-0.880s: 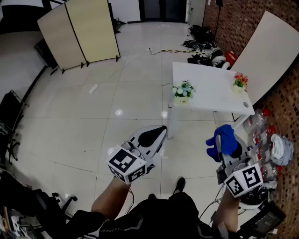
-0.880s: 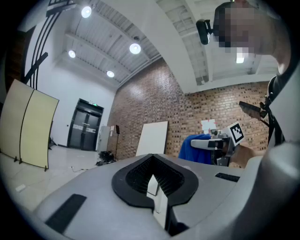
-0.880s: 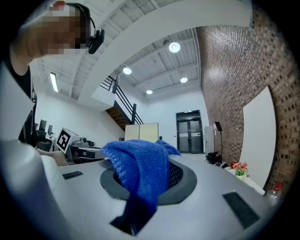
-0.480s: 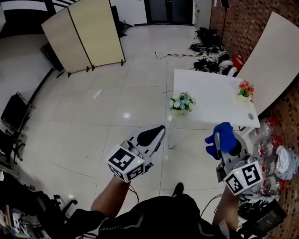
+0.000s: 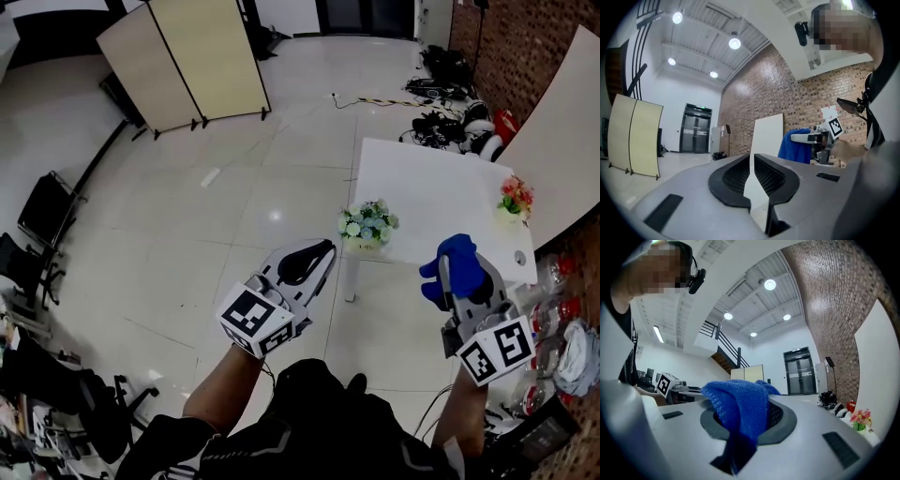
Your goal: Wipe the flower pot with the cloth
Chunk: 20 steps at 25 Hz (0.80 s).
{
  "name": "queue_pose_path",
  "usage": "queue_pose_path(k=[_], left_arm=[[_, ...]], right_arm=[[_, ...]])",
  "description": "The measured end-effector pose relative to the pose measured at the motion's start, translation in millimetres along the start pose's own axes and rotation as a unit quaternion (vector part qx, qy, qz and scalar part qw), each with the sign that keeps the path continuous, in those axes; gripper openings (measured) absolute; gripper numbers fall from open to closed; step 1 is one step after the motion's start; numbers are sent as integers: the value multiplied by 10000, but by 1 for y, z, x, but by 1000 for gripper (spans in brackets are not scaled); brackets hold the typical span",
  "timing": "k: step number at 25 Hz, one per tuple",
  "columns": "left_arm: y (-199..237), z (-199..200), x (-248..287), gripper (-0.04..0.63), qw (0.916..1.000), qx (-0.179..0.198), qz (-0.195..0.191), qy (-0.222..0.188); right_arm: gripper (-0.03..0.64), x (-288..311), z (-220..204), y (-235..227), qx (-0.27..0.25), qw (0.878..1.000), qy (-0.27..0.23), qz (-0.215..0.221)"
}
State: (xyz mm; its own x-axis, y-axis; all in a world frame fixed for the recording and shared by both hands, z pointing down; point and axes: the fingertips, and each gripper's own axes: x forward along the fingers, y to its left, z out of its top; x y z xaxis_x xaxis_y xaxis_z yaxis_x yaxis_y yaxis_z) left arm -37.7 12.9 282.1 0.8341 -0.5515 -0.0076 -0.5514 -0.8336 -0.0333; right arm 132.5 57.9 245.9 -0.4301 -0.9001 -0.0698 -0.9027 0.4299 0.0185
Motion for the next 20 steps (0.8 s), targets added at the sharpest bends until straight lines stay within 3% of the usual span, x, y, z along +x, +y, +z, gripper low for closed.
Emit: queue_pose_path(k=[4,7,14,15,17,20], left_arm=[[30,-13,22,82,9999,51,-93,80],[55,-24,45,94,9993,141,-351,56],[110,-24,85,153,9950,-147,-982,-99],[114,-25,90,188,9931,-136,-1160,-121],[119,-34,99,344,9878,-87,-1552,-72],[122,-51,116,416,9830,82,-1831,95]], right_arm=[[77,33,-8,-17,52,9999,79,38],[77,60,-15,-34,25,9999,95,-112],[77,123,-16,-55,-118,9988,123,-449],[77,130,-17,-57,-108,9986,135,-491],[77,142,-22,-58,-89,9983,177,-541],[77,155,-31,-68,-52,9982,276,-537]])
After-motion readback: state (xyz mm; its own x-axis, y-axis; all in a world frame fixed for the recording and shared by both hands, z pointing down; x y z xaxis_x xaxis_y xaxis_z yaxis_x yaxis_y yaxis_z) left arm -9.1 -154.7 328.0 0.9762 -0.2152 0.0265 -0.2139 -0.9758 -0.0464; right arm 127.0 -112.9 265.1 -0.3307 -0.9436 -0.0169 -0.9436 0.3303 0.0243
